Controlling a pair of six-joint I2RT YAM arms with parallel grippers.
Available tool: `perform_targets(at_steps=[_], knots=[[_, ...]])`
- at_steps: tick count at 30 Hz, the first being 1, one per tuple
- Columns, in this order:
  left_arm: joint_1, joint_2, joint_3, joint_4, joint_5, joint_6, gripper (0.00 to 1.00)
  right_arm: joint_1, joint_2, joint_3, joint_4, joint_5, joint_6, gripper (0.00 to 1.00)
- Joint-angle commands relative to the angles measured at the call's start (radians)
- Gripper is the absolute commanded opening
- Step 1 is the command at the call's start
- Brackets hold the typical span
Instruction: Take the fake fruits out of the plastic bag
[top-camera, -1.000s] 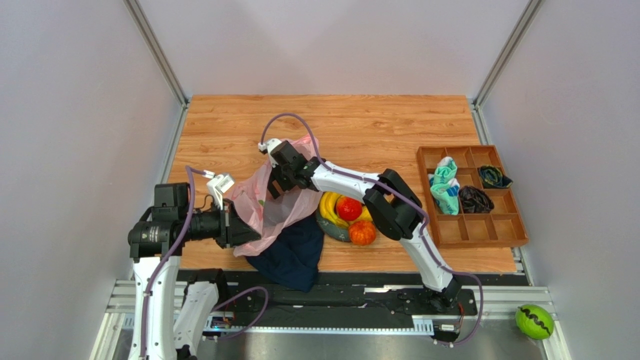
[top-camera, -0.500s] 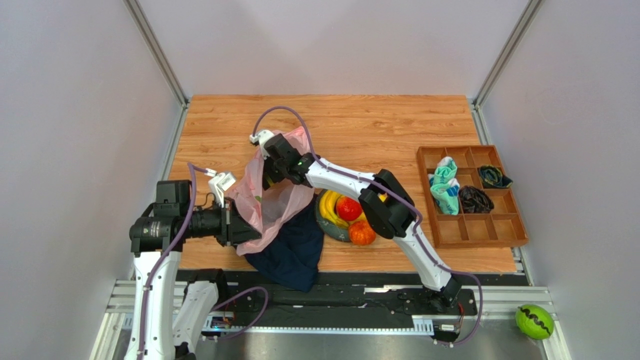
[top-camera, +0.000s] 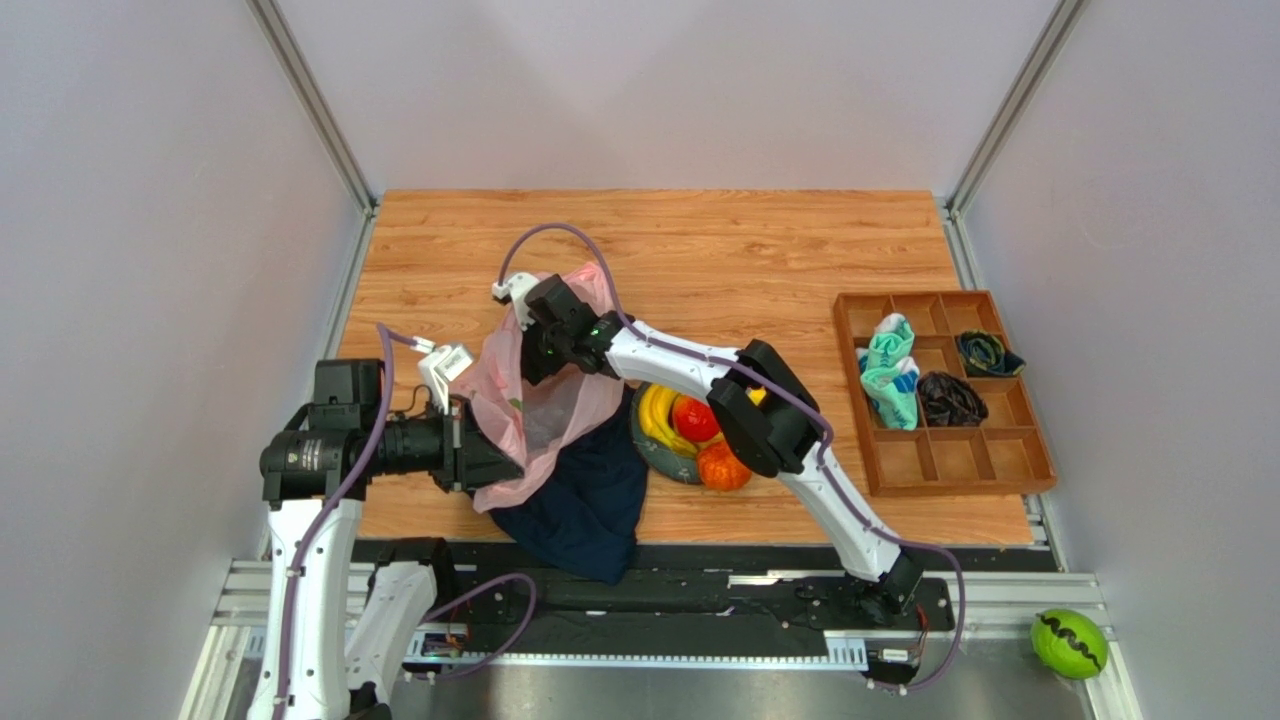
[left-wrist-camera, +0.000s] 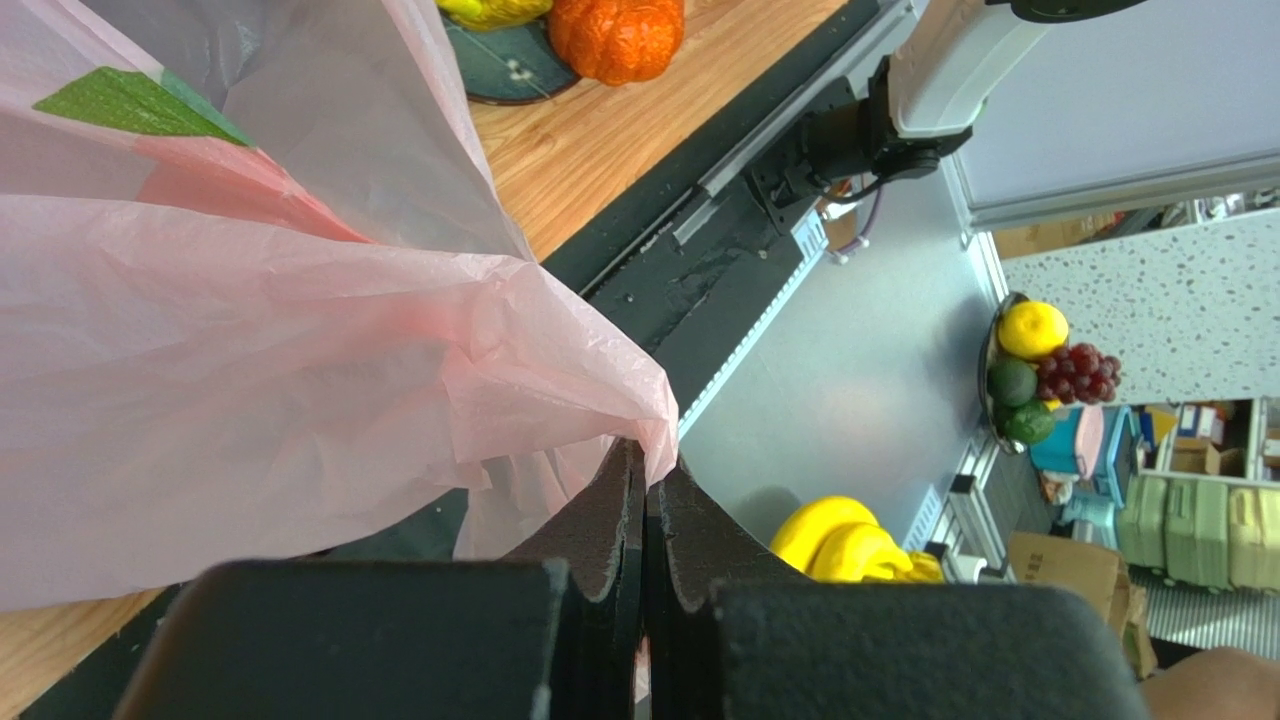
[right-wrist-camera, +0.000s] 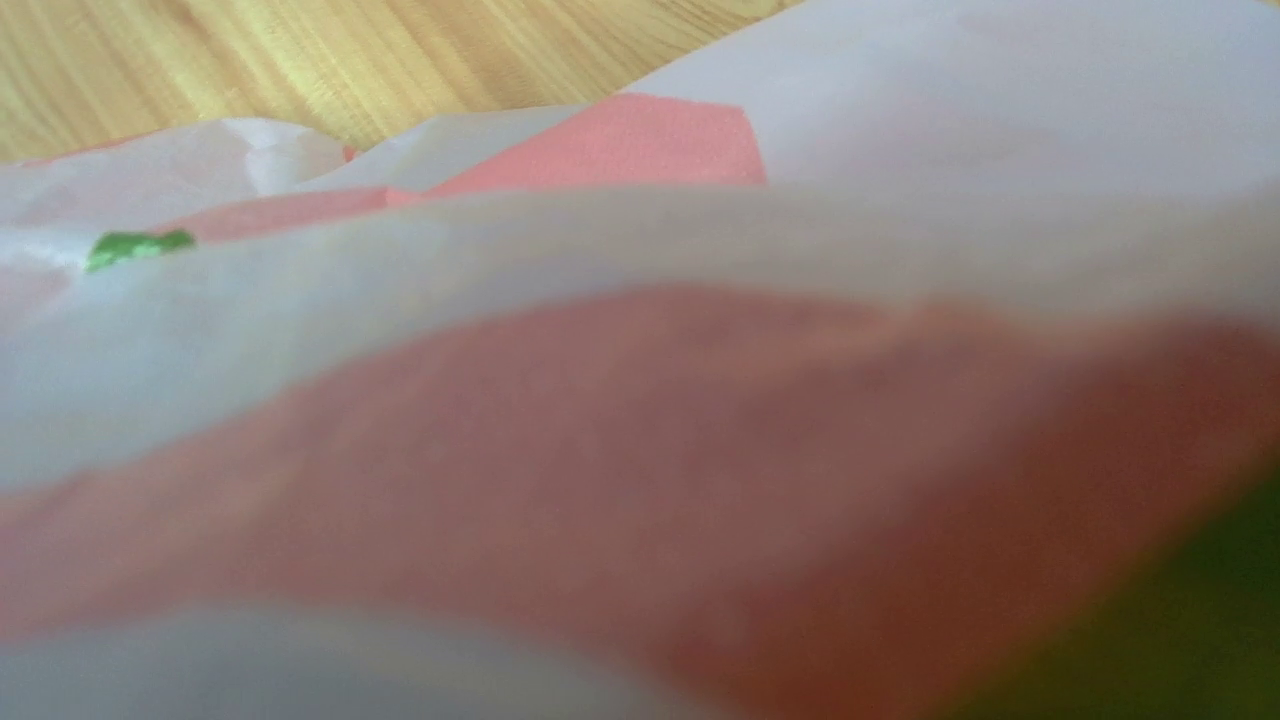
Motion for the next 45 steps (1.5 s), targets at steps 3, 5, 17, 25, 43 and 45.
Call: perform_targets(at_steps=[3, 5, 17, 25, 43, 45], knots=[[-0.006, 0.008, 0.022, 0.001, 0.034, 0.002, 0.0, -0.005, -0.093, -0.025, 0.035, -0.111, -0.031, 0.26], [-0.006, 0.006, 0.02, 0.009, 0.032, -0.002, 0.0, -0.009, -0.134, -0.04, 0.033, -0.127, -0.036, 0.24], [-0.004, -0.003, 0.018, 0.017, 0.011, -0.008, 0.0, -0.026, -0.276, -0.198, -0.017, -0.156, -0.036, 0.14], [0.002, 0.136, 0.081, 0.285, 0.006, -0.111, 0.0, -0.06, -0.595, -0.399, -0.097, -0.34, -0.276, 0.15], [0.003, 0.457, 0.319, 0.529, -0.239, -0.189, 0.0, -0.406, -1.053, -0.727, -0.333, -0.386, -0.364, 0.16], [0.004, 0.459, 0.307, 0.531, -0.242, -0.185, 0.0, -0.431, -1.078, -0.788, -0.323, -0.371, -0.368, 0.16]])
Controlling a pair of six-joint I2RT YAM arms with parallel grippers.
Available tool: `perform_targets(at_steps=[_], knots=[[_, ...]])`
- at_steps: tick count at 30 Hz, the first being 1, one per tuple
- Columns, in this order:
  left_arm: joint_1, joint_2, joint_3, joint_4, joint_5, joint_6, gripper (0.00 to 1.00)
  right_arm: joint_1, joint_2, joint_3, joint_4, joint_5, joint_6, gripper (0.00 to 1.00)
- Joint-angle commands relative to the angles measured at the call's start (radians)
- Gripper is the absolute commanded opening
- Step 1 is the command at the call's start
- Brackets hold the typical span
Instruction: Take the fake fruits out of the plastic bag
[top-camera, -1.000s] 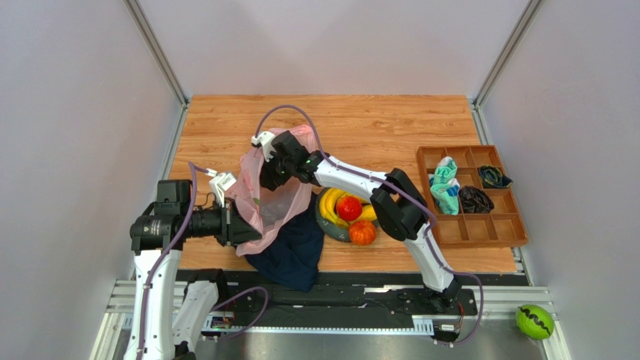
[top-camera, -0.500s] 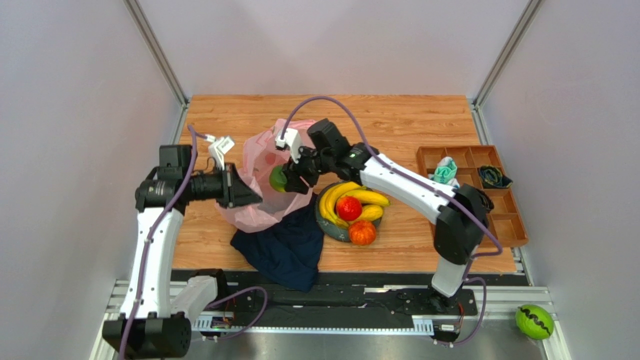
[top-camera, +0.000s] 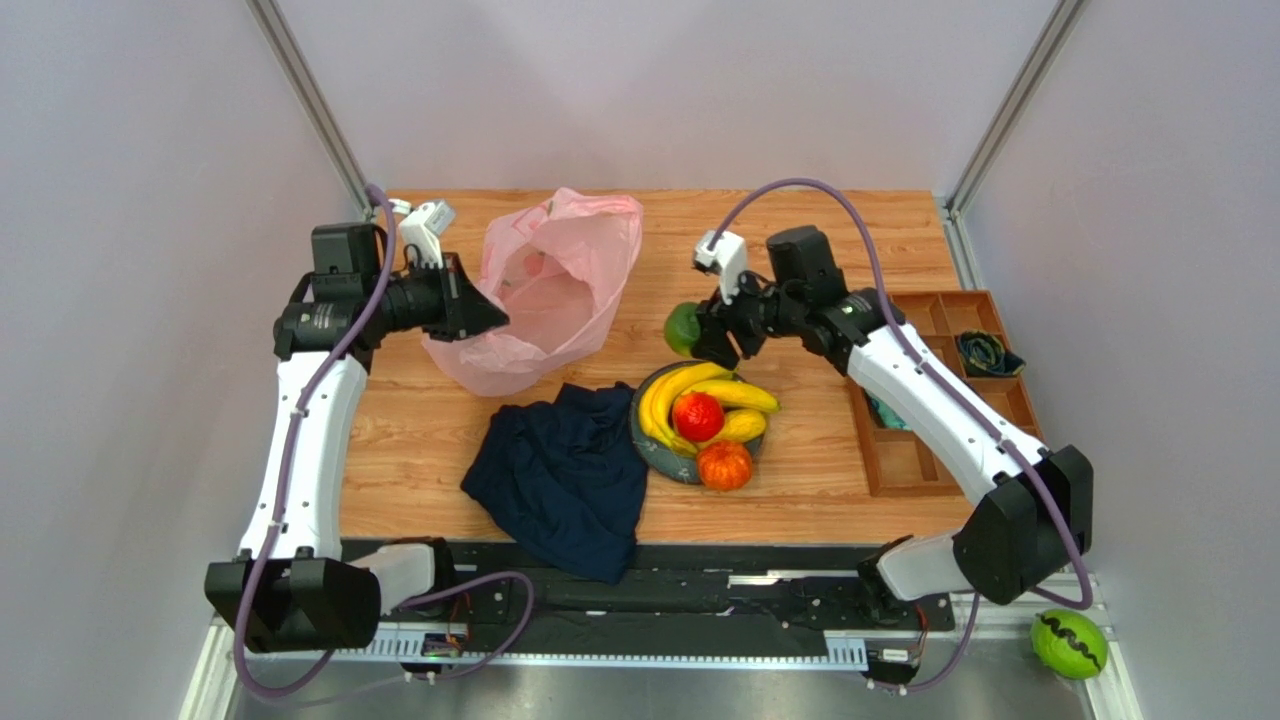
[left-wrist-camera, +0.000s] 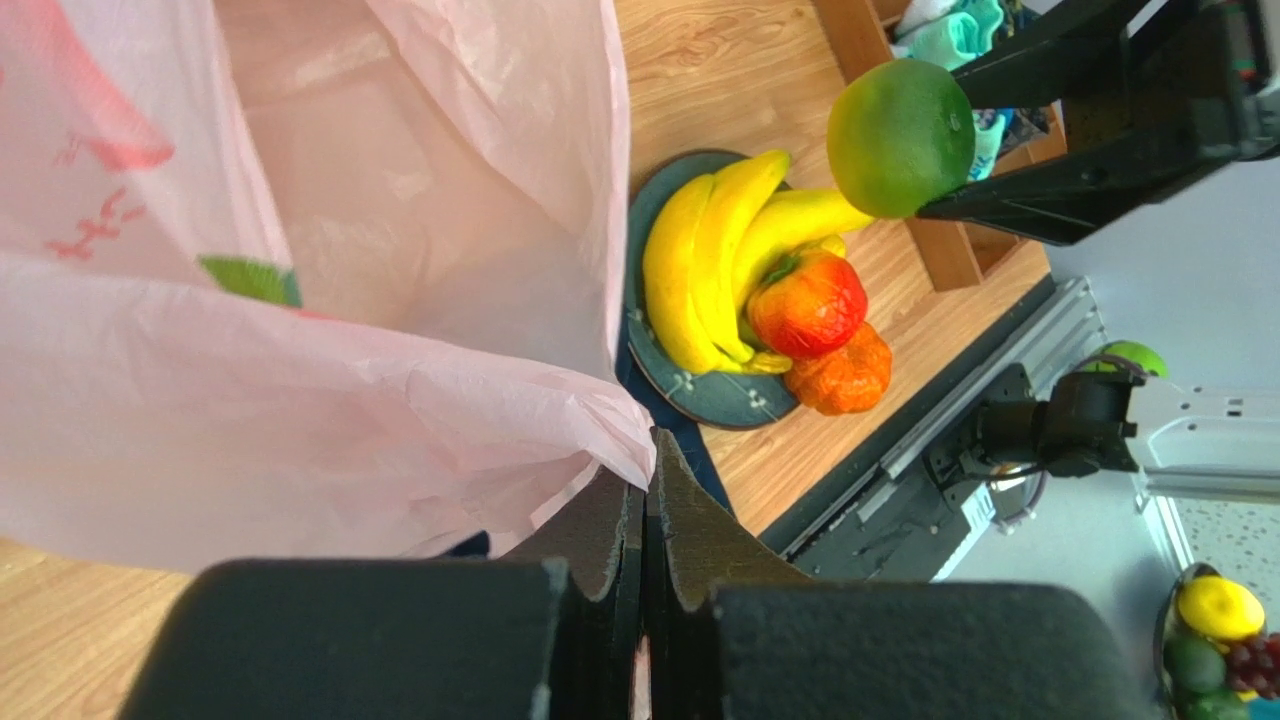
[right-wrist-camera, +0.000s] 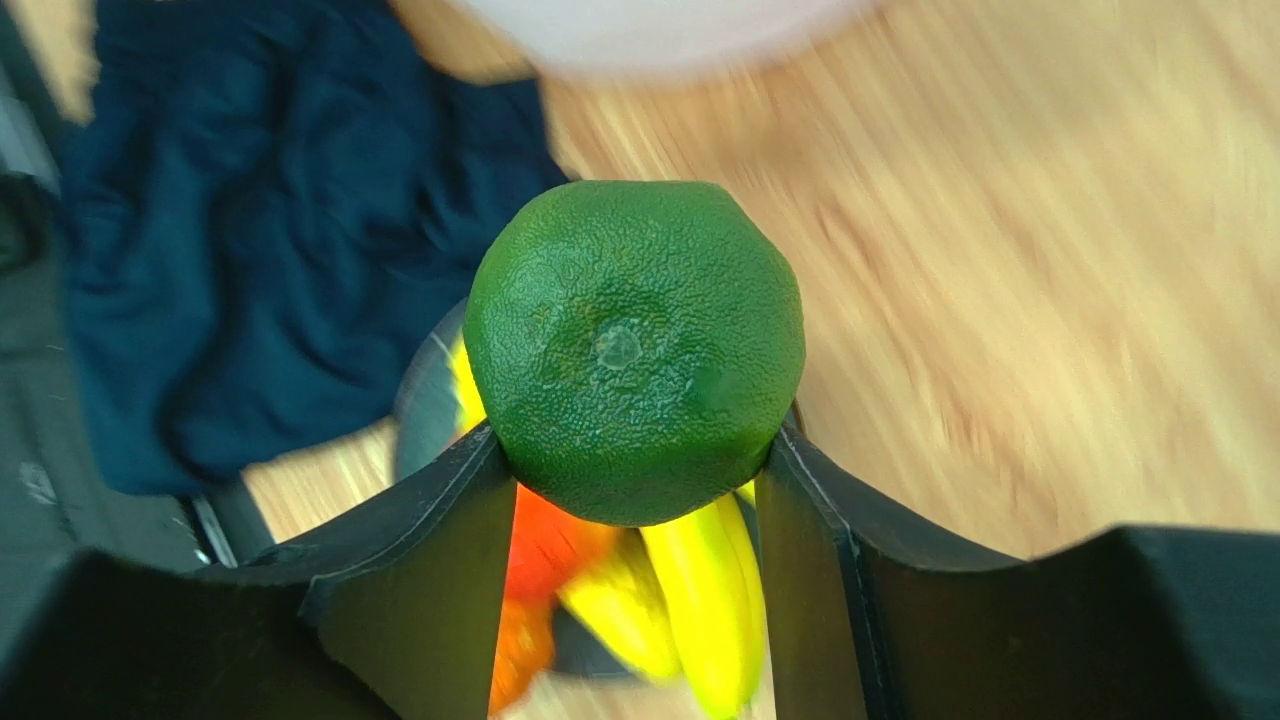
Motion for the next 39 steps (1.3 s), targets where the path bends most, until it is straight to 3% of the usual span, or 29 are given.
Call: perform_targets(at_steps=[1, 19, 22, 26, 39], knots=[[0.002, 0.007, 0.002, 0.037, -0.019, -0.002, 0.0, -0.066, -0.07, -0.107, -0.006, 0.047, 0.008, 0.16], [0.035, -0.038, -0.039, 0.011, -0.018, 0.018, 0.0, -0.092, 0.011, -0.258, 0.102, 0.127, 0.03, 0.19], [0.038, -0.047, -0.051, 0.006, -0.019, 0.021, 0.0, -0.092, 0.02, -0.253, 0.095, 0.117, 0.034, 0.25], [0.039, -0.059, -0.073, 0.006, -0.015, 0.024, 0.0, -0.092, 0.025, -0.241, 0.072, 0.116, 0.038, 0.46], [0.041, -0.084, -0.099, 0.011, -0.001, 0.03, 0.0, -0.092, -0.007, -0.232, 0.001, 0.087, 0.053, 0.62]])
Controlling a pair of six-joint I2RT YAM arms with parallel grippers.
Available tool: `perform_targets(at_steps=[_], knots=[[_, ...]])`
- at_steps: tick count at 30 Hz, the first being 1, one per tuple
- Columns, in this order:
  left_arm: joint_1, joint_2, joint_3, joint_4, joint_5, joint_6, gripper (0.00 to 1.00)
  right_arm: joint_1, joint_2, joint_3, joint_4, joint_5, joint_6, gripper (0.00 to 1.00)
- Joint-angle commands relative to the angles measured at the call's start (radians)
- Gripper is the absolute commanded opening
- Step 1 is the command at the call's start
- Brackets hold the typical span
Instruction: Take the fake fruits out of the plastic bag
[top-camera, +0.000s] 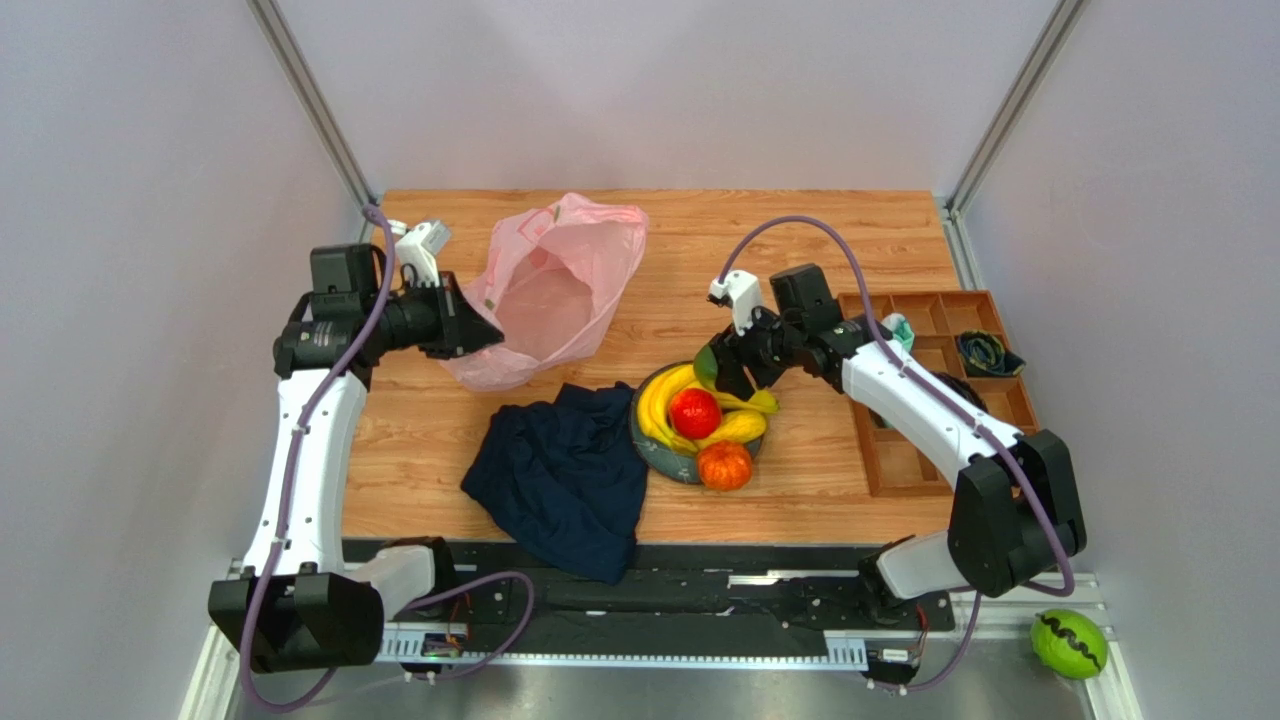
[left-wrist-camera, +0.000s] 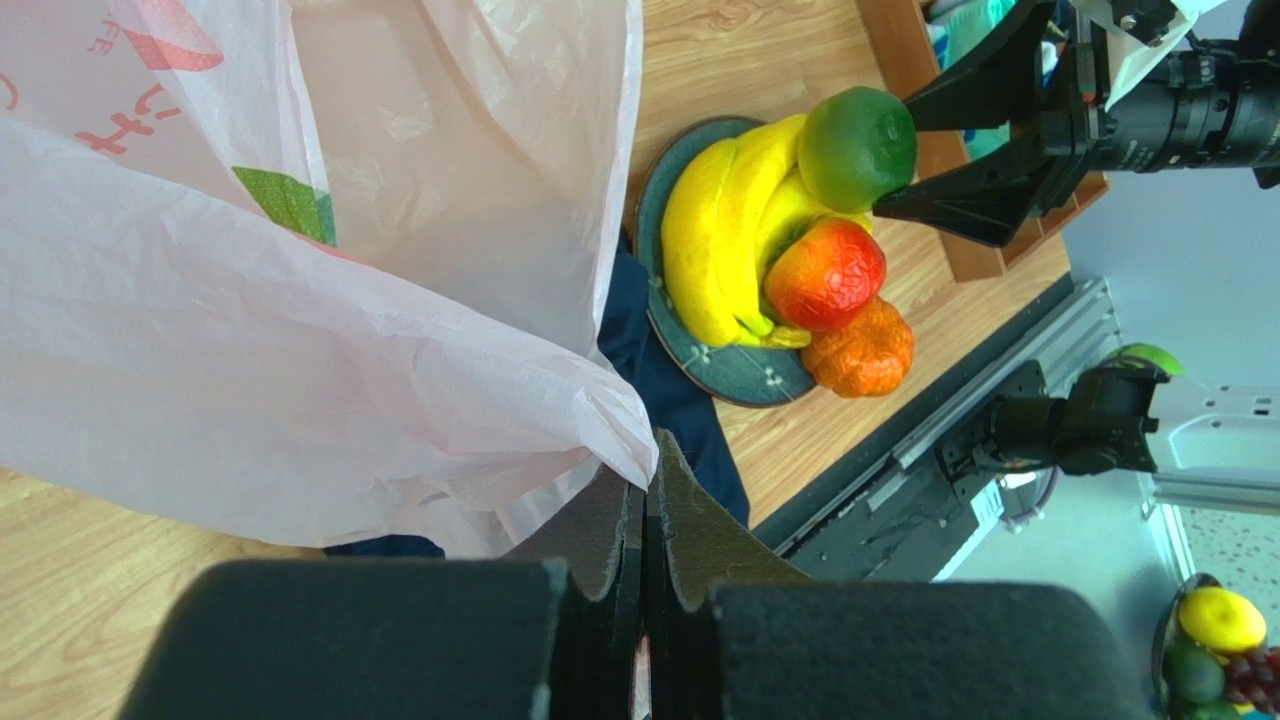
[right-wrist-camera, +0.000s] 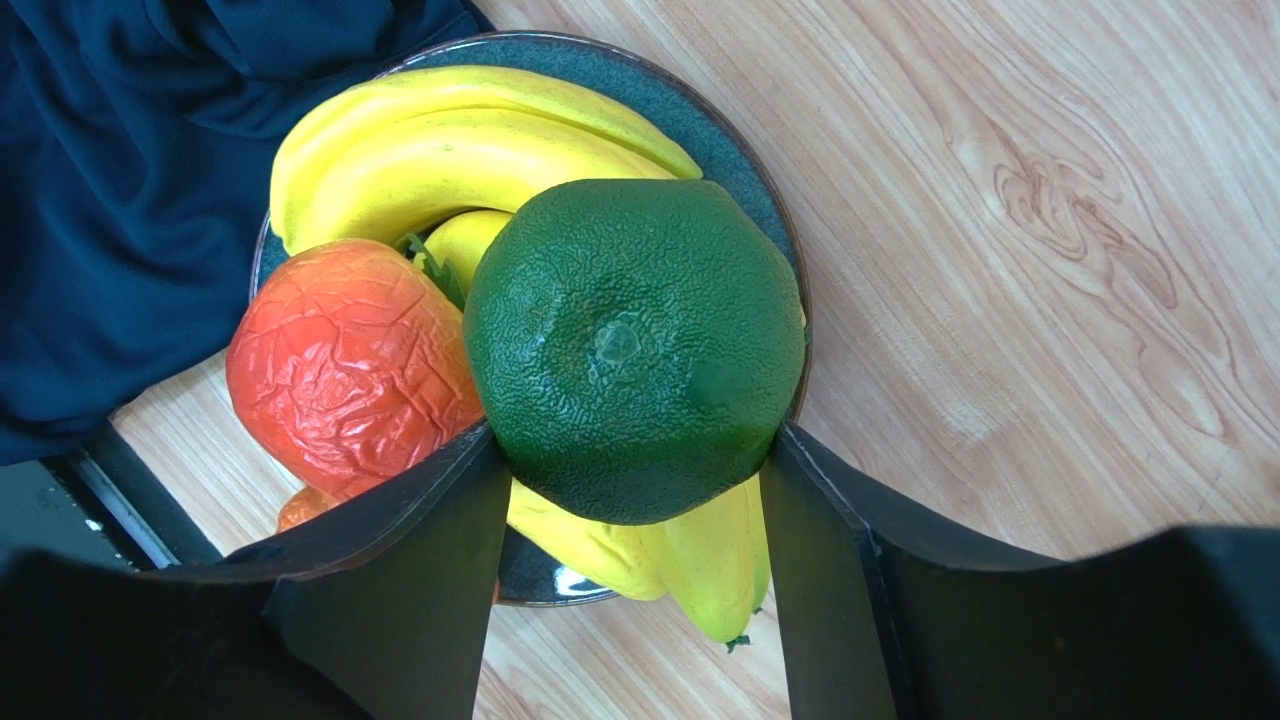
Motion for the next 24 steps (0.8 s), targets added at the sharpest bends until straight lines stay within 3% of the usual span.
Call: perform_targets(at_steps=[1, 3, 5, 6, 16, 24], knots=[[0.007, -0.034, -0.013, 0.017, 0.02, 0.021, 0.0, 0.001, -0.02, 0.015, -0.057, -0.013, 0.025, 0.62], [0.007, -0.036, -0.018, 0.02, 0.018, 0.02, 0.0, -0.001, -0.025, 0.012, -0.056, -0.01, 0.03, 0.64], [0.006, -0.04, -0.022, 0.023, 0.025, 0.018, 0.0, 0.001, -0.026, 0.011, -0.054, -0.008, 0.031, 0.88], [0.007, -0.042, -0.024, 0.022, 0.026, 0.018, 0.0, 0.001, -0.026, 0.011, -0.054, -0.008, 0.031, 0.89], [0.013, -0.059, -0.036, 0.019, 0.032, 0.02, 0.0, -0.001, -0.011, 0.024, -0.049, -0.021, 0.042, 0.89], [0.018, -0.054, -0.012, 0.017, 0.026, 0.027, 0.0, 0.001, -0.132, 0.061, -0.248, -0.001, -0.116, 0.93]])
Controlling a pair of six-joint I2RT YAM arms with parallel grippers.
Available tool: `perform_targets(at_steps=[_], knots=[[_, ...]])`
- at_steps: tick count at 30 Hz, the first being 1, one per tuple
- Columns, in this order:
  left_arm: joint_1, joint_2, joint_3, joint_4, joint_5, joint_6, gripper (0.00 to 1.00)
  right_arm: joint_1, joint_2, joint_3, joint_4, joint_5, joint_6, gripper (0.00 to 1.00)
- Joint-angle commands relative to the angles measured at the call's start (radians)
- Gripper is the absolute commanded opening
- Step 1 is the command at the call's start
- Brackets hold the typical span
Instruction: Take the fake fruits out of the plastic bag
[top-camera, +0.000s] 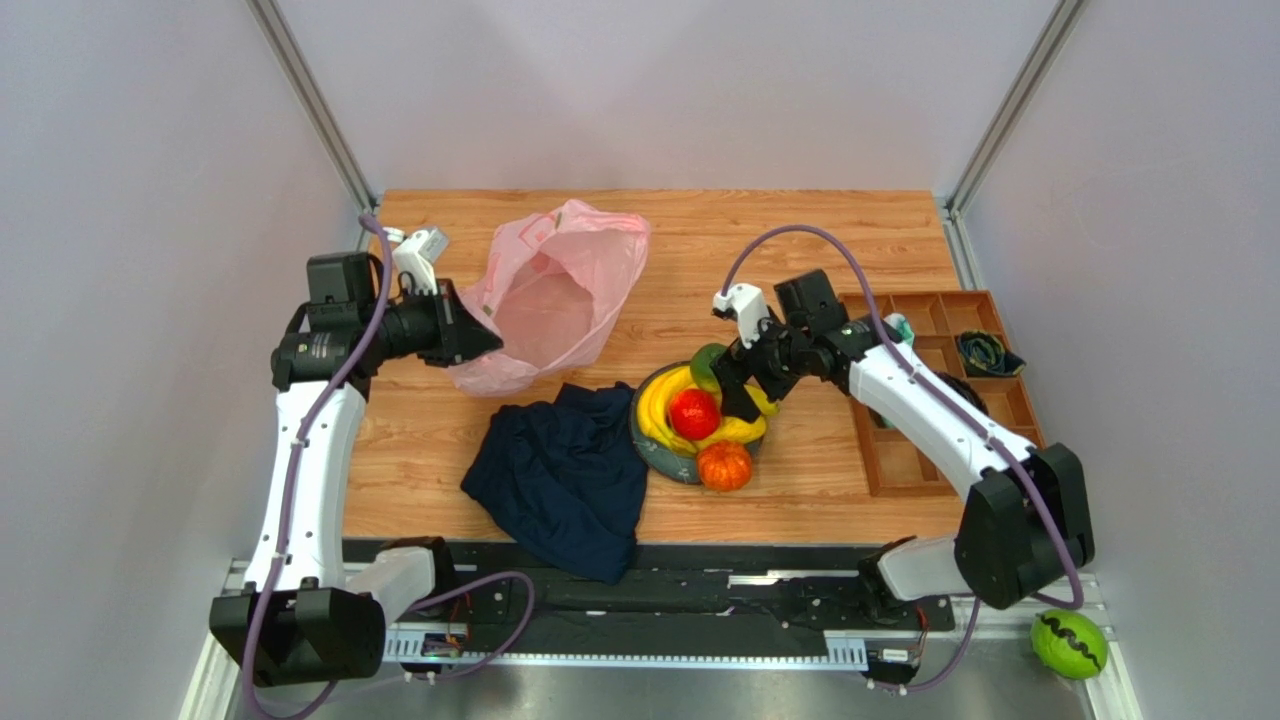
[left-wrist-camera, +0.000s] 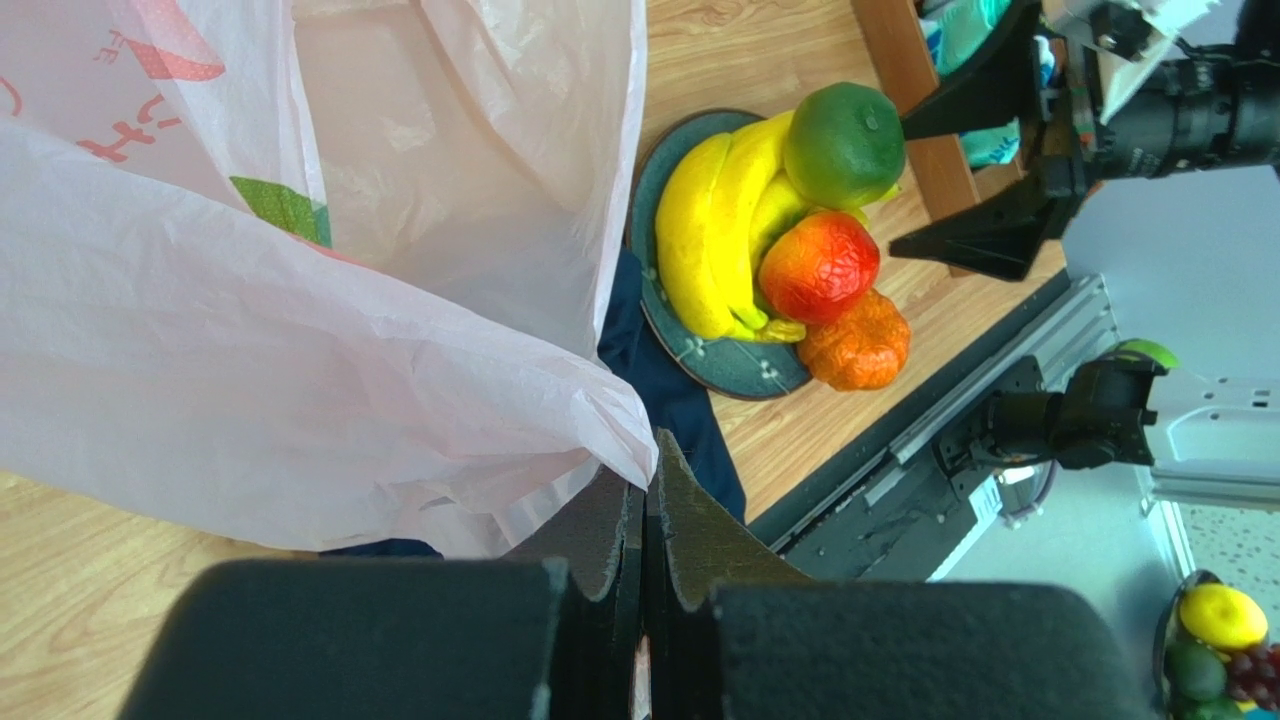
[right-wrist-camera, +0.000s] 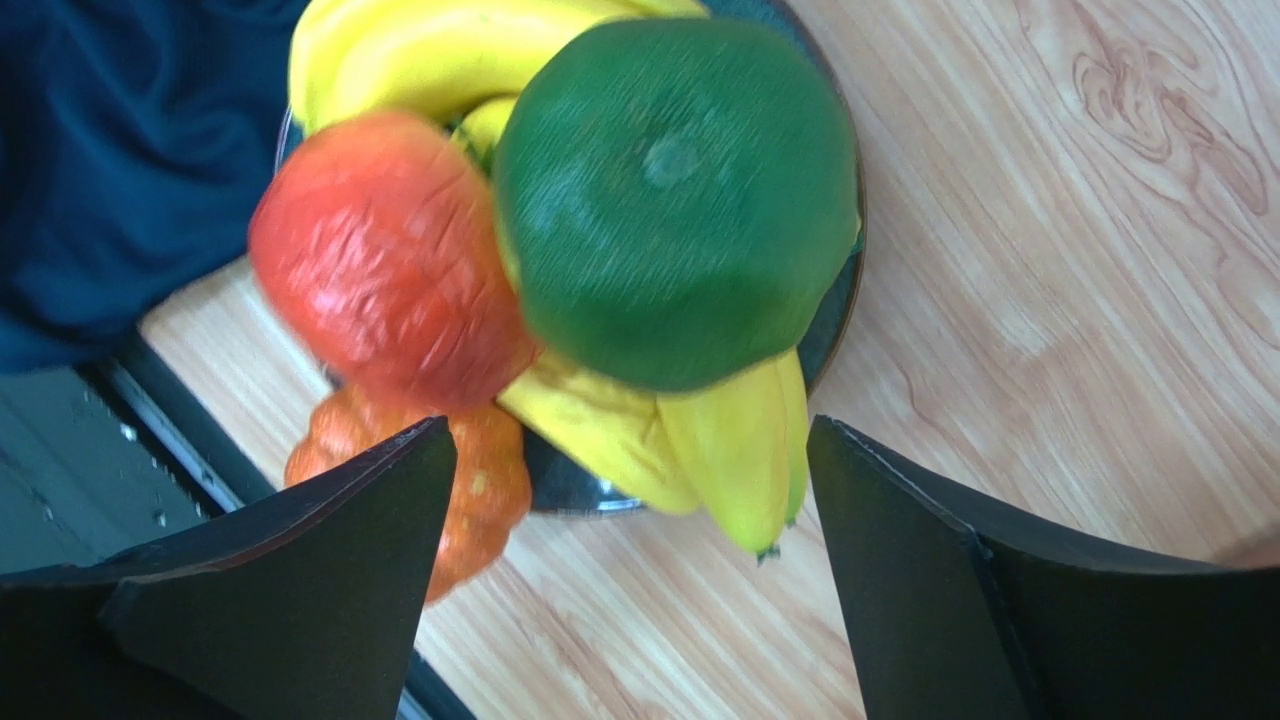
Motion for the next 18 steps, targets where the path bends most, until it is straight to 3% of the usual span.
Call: perform_targets(at_steps=[1, 8, 13, 14, 16, 18], knots=[[0.006, -0.009, 0.025, 0.019, 0.011, 0.032, 0.0, 0.001, -0.136, 0.044, -0.127, 0.001, -0.114, 0.94], [0.014, 0.045, 0.107, 0.034, -0.083, 0.061, 0.0, -0.033, -0.304, 0.017, -0.145, 0.079, -0.12, 0.98], [0.014, 0.091, 0.182, 0.033, -0.345, 0.219, 0.0, -0.176, -0.259, 0.041, -0.049, 0.217, 0.091, 1.0], [0.014, 0.099, 0.18, 0.043, -0.45, 0.264, 0.0, -0.196, -0.24, 0.055, -0.026, 0.26, 0.124, 1.0], [0.014, 0.102, 0.161, 0.083, -0.549, 0.289, 0.0, -0.197, -0.17, 0.113, -0.024, 0.431, 0.208, 1.0], [0.014, 0.103, 0.153, 0.082, -0.641, 0.286, 0.38, -0.213, -0.142, 0.151, -0.03, 0.499, 0.254, 1.0]])
